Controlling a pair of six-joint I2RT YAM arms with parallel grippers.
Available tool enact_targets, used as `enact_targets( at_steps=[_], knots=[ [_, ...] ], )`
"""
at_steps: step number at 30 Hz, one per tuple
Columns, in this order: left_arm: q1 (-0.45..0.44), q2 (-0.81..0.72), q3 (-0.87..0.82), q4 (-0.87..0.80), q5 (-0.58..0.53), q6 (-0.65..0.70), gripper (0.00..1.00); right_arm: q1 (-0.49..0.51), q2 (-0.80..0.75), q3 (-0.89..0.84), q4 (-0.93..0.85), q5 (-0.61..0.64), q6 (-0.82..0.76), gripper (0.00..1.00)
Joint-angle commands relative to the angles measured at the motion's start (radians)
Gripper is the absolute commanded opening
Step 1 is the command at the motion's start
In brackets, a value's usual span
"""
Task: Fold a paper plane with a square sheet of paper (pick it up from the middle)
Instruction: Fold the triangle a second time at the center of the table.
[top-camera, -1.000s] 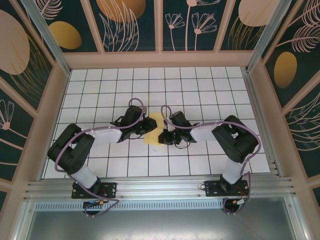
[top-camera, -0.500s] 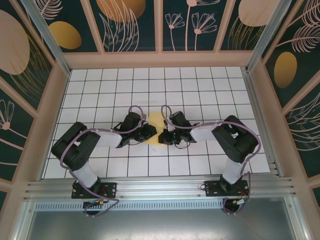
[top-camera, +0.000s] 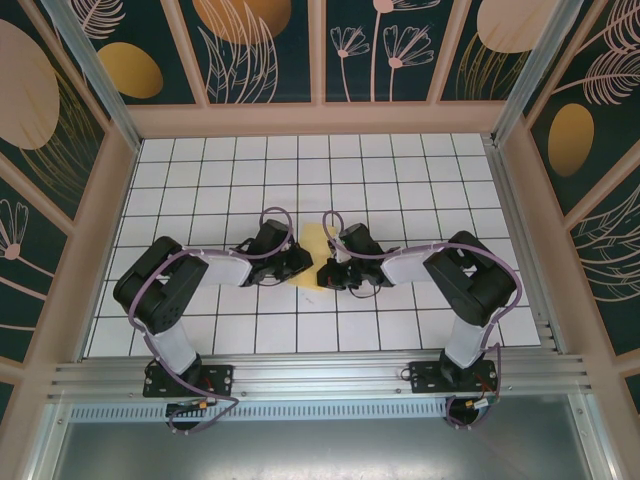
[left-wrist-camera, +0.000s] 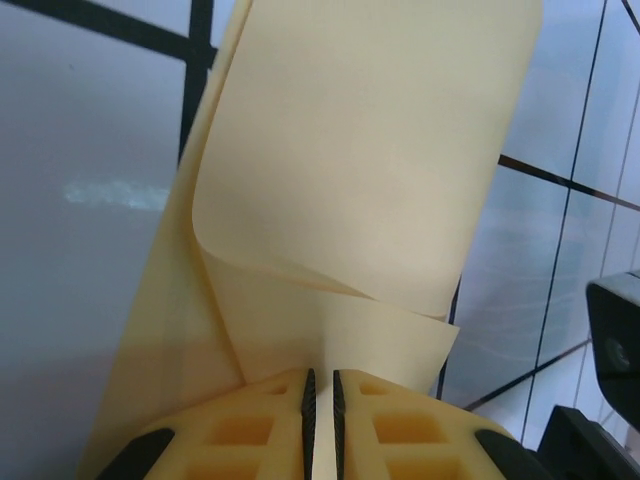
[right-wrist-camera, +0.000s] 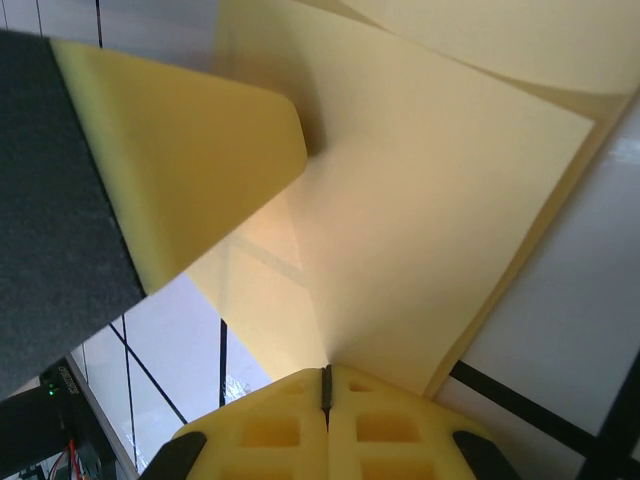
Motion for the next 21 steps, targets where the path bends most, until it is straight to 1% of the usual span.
enact_targets(
  at_steps=[1, 11, 21],
  knots=[
    [0.008, 0.02, 0.035, -0.099, -0.11, 0.041, 0.17, -0.004, 0.02, -0.046, -0.094, 0.07, -0.004, 0.02],
    [0.014, 0.077, 0.116, -0.151, -0.146, 0.073, 0.18, -0.004, 0.008, -0.066, -0.093, 0.067, -0.006, 0.02],
    [0.028, 0.07, 0.142, -0.176, -0.161, 0.088, 0.19, -0.004, 0.001, -0.081, -0.086, 0.072, -0.001, 0.02]
  ],
)
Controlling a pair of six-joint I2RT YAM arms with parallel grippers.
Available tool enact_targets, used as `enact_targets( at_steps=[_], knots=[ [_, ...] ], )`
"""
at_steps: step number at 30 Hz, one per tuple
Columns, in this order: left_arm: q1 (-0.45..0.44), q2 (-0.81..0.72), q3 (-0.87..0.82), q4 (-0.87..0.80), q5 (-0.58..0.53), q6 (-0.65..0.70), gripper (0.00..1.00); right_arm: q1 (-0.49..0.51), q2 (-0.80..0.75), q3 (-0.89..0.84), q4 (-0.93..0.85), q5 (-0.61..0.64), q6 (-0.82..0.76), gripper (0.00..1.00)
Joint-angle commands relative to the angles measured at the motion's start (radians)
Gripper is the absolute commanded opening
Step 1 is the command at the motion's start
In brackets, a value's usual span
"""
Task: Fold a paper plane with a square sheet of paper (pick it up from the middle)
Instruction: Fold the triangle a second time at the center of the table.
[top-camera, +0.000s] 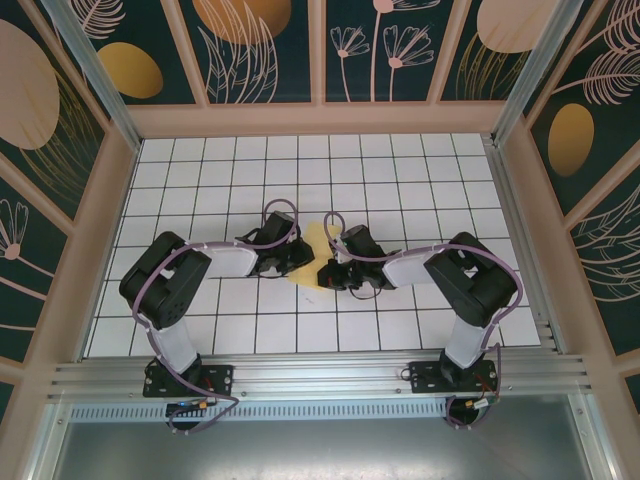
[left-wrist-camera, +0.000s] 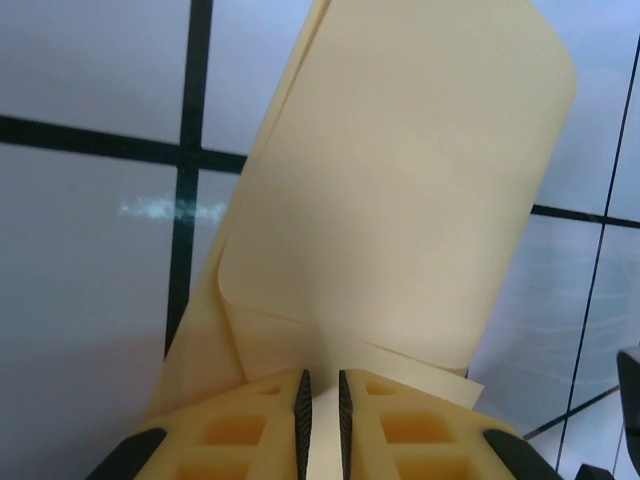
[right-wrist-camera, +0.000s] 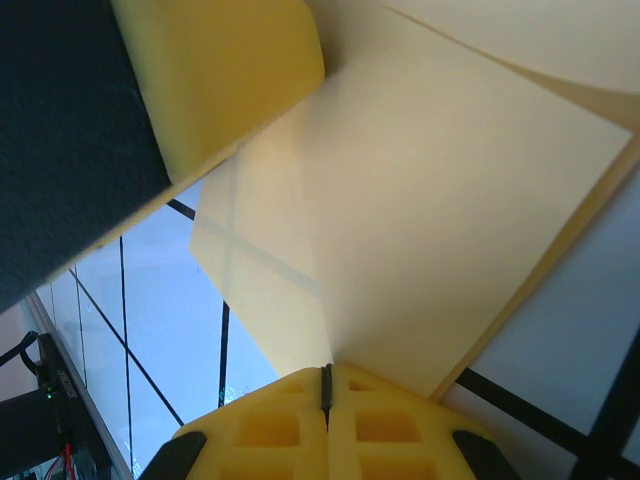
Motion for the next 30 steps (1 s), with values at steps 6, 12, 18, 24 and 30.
enact_targets(
  at_steps=[6, 12, 18, 24, 30],
  knots=[
    [0.036, 0.047, 0.053, -0.05, -0.11, 0.05, 0.2, -0.004, 0.005, -0.054, -0.139, 0.059, -0.001, 0.02],
    [0.064, 0.055, 0.044, -0.041, -0.112, 0.062, 0.21, -0.007, -0.002, -0.052, -0.144, 0.06, -0.004, 0.02],
    [0.098, 0.044, 0.04, -0.037, -0.1, 0.081, 0.21, -0.007, 0.0, -0.055, -0.141, 0.062, -0.002, 0.02],
    [0.128, 0.054, 0.063, -0.049, -0.091, 0.112, 0.22, -0.007, -0.006, -0.053, -0.134, 0.054, -0.001, 0.02],
    [0.145, 0.005, 0.08, -0.069, -0.037, 0.137, 0.24, -0.007, -0.04, -0.003, -0.144, 0.031, -0.013, 0.05]
  ],
)
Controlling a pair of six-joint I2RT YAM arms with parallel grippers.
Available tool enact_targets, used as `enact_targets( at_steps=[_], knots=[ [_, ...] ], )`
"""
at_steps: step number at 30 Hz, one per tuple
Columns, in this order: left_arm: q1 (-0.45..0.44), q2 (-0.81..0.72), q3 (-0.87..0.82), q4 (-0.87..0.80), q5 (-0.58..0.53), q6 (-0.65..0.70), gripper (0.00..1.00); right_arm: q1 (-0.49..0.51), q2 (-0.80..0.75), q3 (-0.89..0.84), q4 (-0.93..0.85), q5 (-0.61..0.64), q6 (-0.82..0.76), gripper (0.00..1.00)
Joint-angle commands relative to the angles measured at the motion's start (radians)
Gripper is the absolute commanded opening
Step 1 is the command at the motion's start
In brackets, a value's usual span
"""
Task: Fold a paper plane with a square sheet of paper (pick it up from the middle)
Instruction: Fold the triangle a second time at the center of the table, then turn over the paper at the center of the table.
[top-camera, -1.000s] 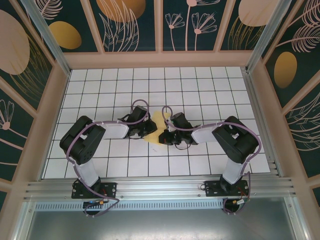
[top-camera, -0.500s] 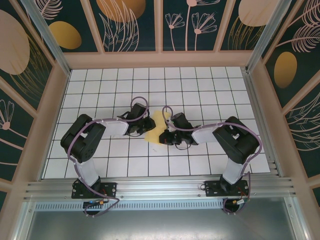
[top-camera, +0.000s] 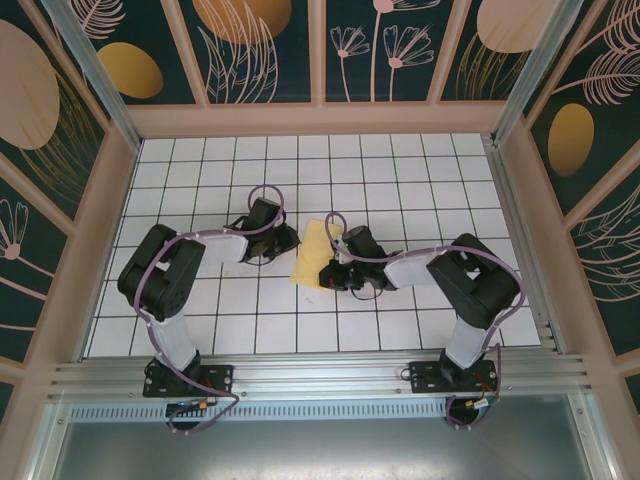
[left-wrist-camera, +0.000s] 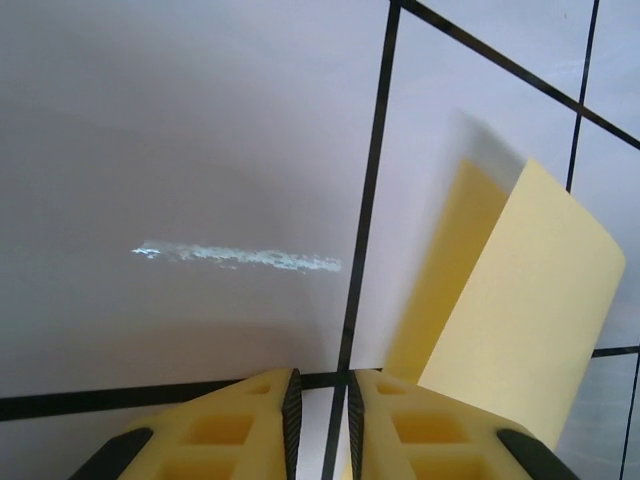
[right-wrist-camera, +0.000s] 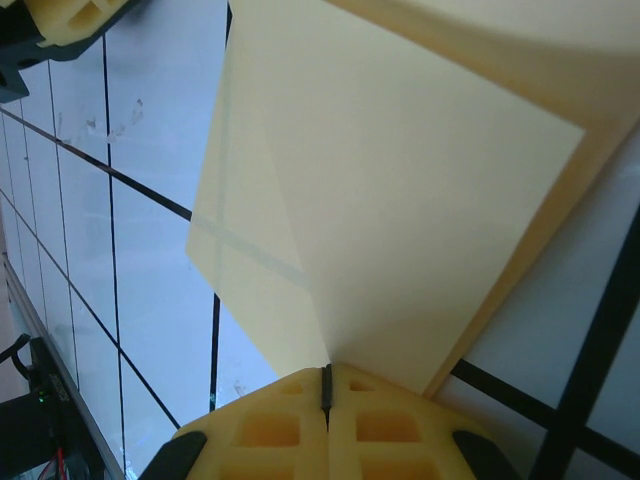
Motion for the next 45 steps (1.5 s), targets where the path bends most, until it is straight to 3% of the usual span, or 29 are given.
enact_targets(
  at_steps=[1, 4, 7, 10, 12, 13, 22, 30, 45],
  knots=[
    [0.013, -0.045, 0.02, -0.036, 0.003, 0.039, 0.24, -0.007, -0.032, 0.02, -0.136, 0.017, -0.015, 0.06],
    [0.013, -0.108, 0.0, -0.04, 0.047, 0.041, 0.24, -0.006, -0.107, 0.073, -0.172, 0.036, -0.03, 0.09],
    [0.013, -0.201, -0.037, -0.041, 0.092, 0.039, 0.25, -0.013, -0.218, 0.086, -0.22, 0.144, -0.035, 0.13],
    [0.011, -0.261, -0.1, -0.011, 0.149, 0.021, 0.27, -0.039, -0.291, 0.074, -0.299, 0.288, -0.024, 0.22],
    [0.01, -0.294, -0.146, 0.029, 0.186, -0.001, 0.28, -0.061, -0.315, 0.043, -0.304, 0.316, -0.017, 0.28],
    [0.008, -0.303, -0.163, 0.05, 0.205, -0.009, 0.28, -0.071, -0.319, 0.028, -0.293, 0.308, -0.01, 0.33],
    [-0.051, -0.28, -0.172, 0.119, 0.26, -0.04, 0.23, -0.062, -0.215, 0.018, -0.145, 0.165, 0.035, 0.41],
    [-0.068, -0.204, -0.119, 0.156, 0.298, -0.048, 0.15, -0.052, -0.128, 0.046, -0.099, 0.154, 0.051, 0.42],
    [-0.072, -0.046, -0.08, 0.132, 0.262, -0.004, 0.12, -0.069, -0.038, 0.062, -0.046, 0.148, 0.088, 0.42]
  ],
)
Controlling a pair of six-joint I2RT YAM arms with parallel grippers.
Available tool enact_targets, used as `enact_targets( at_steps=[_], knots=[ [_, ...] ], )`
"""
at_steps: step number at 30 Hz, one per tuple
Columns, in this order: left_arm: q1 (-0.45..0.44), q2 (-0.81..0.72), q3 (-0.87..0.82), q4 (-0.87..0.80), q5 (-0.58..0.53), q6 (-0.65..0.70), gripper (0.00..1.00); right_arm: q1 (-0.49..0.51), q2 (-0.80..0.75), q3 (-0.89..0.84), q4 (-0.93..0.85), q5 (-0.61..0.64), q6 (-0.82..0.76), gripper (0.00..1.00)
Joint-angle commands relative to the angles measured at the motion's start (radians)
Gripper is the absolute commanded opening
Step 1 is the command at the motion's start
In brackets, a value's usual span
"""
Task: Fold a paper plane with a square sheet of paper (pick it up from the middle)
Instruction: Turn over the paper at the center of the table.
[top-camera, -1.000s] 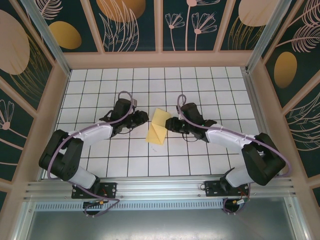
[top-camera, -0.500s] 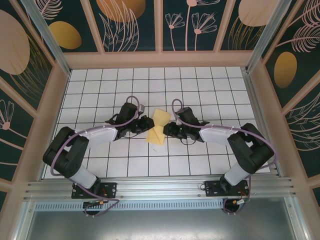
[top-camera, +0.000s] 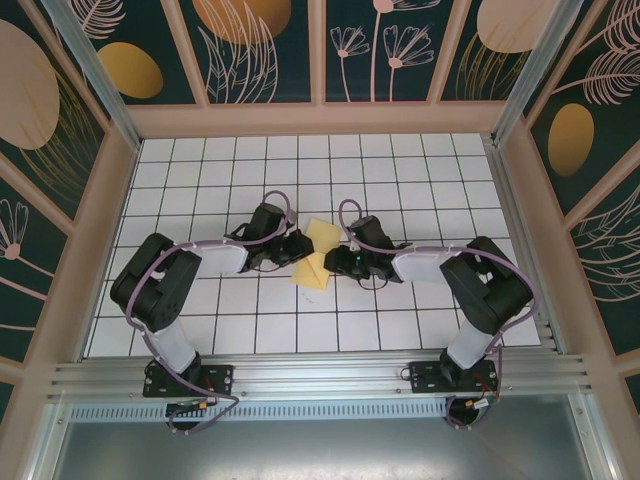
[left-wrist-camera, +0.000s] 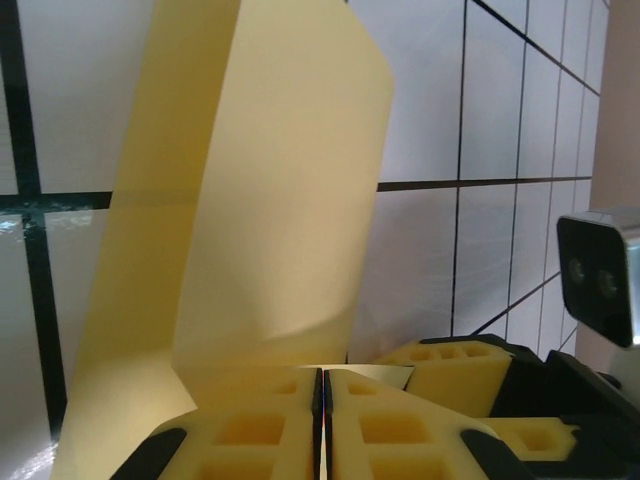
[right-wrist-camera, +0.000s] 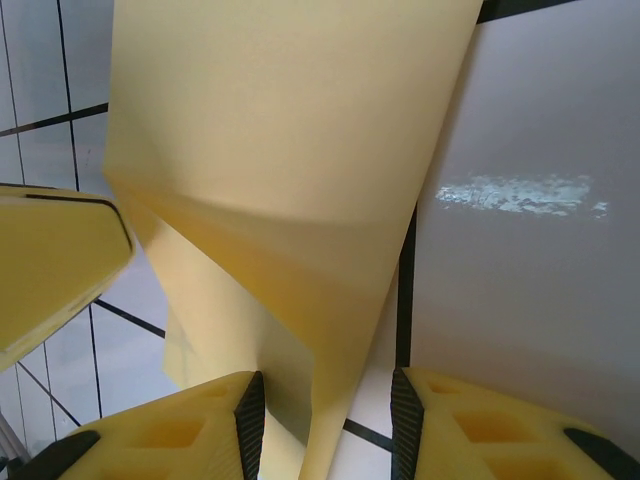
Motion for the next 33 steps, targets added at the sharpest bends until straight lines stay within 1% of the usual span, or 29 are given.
enact_targets(
  at_steps=[1, 8, 17, 25, 31, 33],
  knots=[
    [-0.007, 0.027, 0.004, -0.003, -0.014, 0.031, 0.12, -0.007, 0.026, 0.028, 0.045, -0.012, 0.029, 0.42],
    [-0.007, 0.062, 0.0, -0.014, -0.025, 0.048, 0.12, -0.011, 0.058, 0.039, 0.064, -0.021, 0.05, 0.42],
    [-0.007, 0.064, -0.008, -0.02, -0.038, 0.053, 0.13, -0.009, 0.093, 0.052, 0.087, -0.046, 0.075, 0.41],
    [-0.007, 0.064, 0.0, -0.02, -0.031, 0.052, 0.14, -0.012, 0.08, 0.034, 0.143, -0.079, 0.083, 0.34],
    [-0.007, 0.049, -0.004, -0.017, -0.029, 0.045, 0.14, -0.015, 0.074, 0.022, 0.166, -0.09, 0.086, 0.26],
    [-0.007, 0.037, -0.004, -0.015, -0.03, 0.04, 0.14, -0.014, 0.073, 0.022, 0.162, -0.092, 0.08, 0.21]
  ],
)
